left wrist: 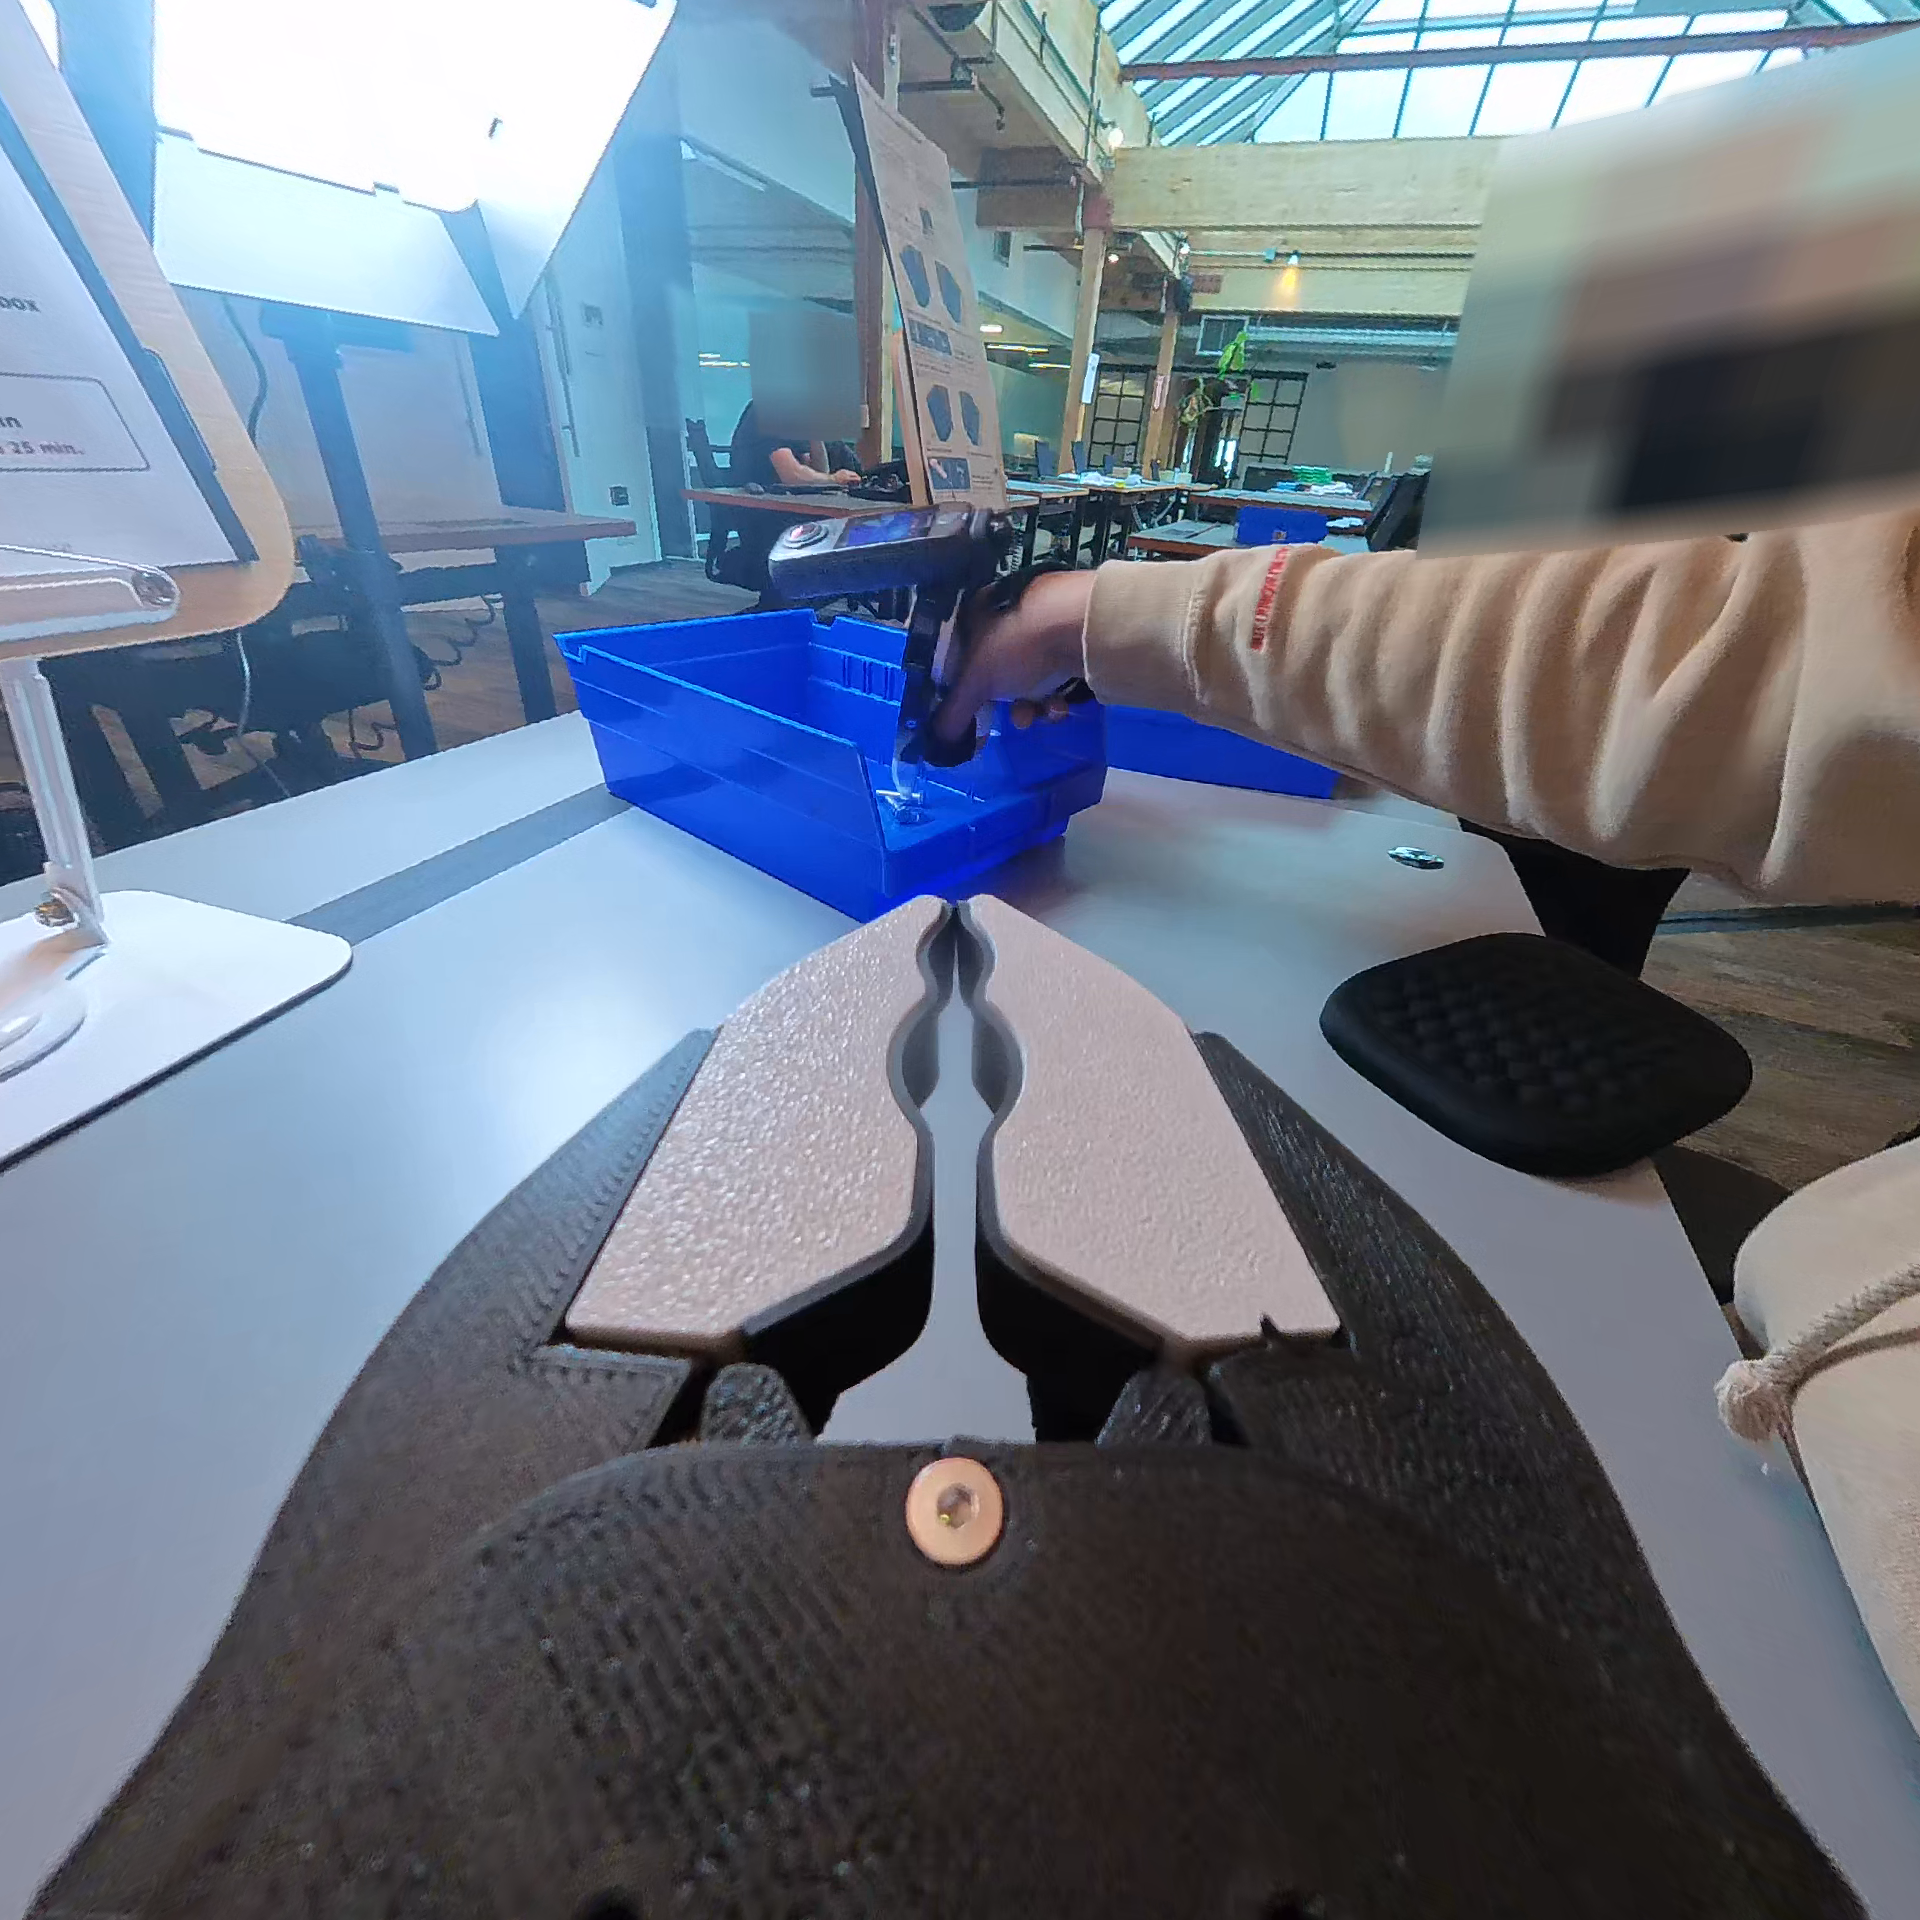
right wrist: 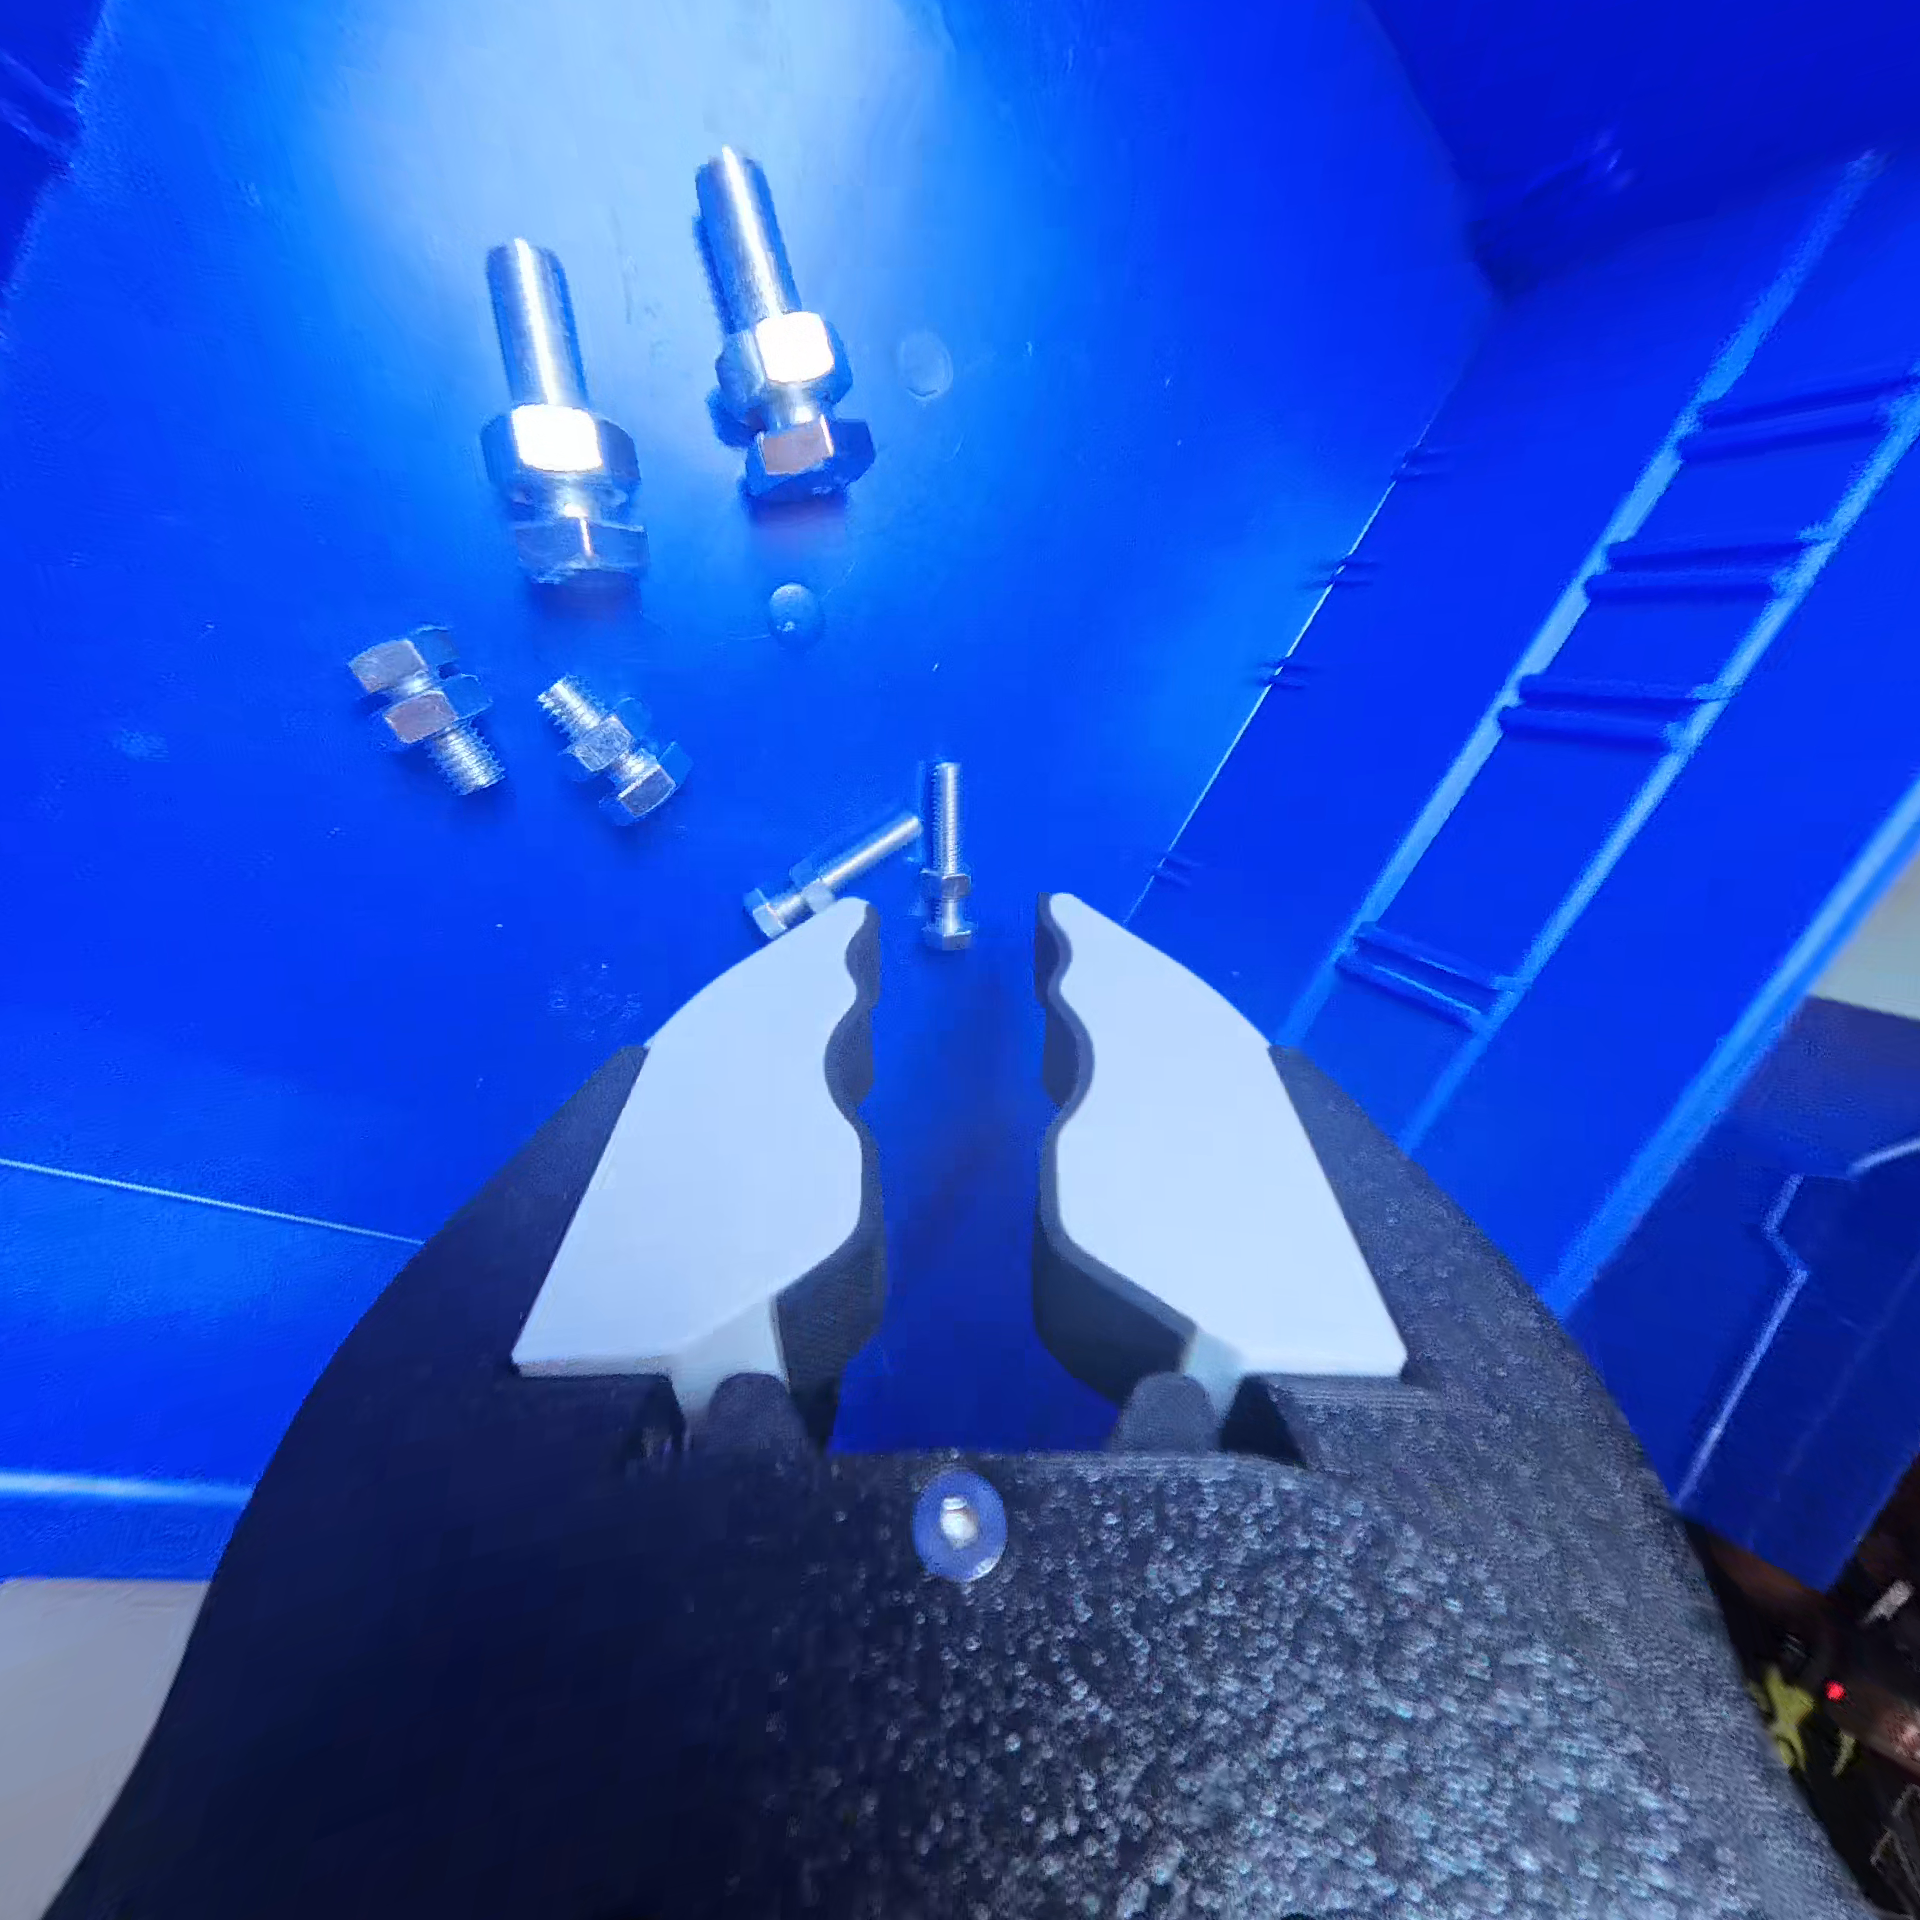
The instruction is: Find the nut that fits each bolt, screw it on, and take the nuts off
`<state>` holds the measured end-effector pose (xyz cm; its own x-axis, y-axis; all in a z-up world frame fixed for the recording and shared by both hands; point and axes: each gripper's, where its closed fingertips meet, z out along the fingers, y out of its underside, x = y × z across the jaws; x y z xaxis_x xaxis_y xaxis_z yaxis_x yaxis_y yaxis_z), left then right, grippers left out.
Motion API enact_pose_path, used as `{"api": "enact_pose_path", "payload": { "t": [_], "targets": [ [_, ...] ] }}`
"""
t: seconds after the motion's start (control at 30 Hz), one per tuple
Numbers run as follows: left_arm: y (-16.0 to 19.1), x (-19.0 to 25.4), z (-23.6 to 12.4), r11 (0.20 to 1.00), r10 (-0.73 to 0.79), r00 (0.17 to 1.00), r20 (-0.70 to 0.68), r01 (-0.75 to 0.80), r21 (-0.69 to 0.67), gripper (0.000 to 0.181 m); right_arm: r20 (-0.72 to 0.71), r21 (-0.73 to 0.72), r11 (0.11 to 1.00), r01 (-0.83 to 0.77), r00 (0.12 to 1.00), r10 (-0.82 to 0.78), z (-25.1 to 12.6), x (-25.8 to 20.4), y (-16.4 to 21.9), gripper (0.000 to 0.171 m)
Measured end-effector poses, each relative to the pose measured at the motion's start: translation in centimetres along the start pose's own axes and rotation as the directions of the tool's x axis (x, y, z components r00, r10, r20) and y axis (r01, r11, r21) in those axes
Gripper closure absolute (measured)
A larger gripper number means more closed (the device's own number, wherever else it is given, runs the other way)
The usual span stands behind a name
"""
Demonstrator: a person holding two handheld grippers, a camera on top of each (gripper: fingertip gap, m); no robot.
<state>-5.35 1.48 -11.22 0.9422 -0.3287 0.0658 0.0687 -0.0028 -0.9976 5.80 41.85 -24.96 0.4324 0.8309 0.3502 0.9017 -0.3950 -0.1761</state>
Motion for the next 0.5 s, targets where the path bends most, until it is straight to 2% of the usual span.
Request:
{"api": "enact_pose_path", "payload": {
  "t": [0.03,0.13,0.2,0.27,0.4,0.5],
  "targets": [
    [-0.1,-0.2,-0.1,1.000,0.003,1.000,0.007,-0.003,0.003,0.181,-0.022,0.047,0.999,0.015,1.000,-0.014,-0.7,0.2,-0.5,0.142],
    [-0.7,-0.9,-0.5,1.000,0.009,0.999,0.036,-0.010,0.024,0.181,-0.056,0.295,0.953,0.062,0.997,-0.047,-4.4,-0.1,-3.1,0.135],
    [-1.2,-1.8,-0.9,0.999,0.028,0.997,0.074,-0.031,0.037,0.181,-0.051,0.512,0.855,0.086,0.996,-0.070,-8.1,-1.4,-4.8,0.128],
    [-2.1,-3.2,-1.8,0.997,0.054,0.990,0.133,-0.061,0.052,0.181,-0.023,0.671,0.737,0.081,0.996,-0.088,-11.8,-3.2,-4.9,0.121],
    [-5.4,-8.8,-6.5,0.984,0.142,0.913,0.383,-0.174,0.049,0.181,0.036,0.860,0.509,0.045,0.988,-0.148,-16.9,-7.2,-2.1,0.122],
    [-5.3,-14.0,-11.4,0.988,0.156,0.822,0.547,-0.128,-0.089,0.174,0.066,0.910,0.415,0.018,0.980,-0.188,-17.9,-9.3,1.3,0.125]
  ]
}}
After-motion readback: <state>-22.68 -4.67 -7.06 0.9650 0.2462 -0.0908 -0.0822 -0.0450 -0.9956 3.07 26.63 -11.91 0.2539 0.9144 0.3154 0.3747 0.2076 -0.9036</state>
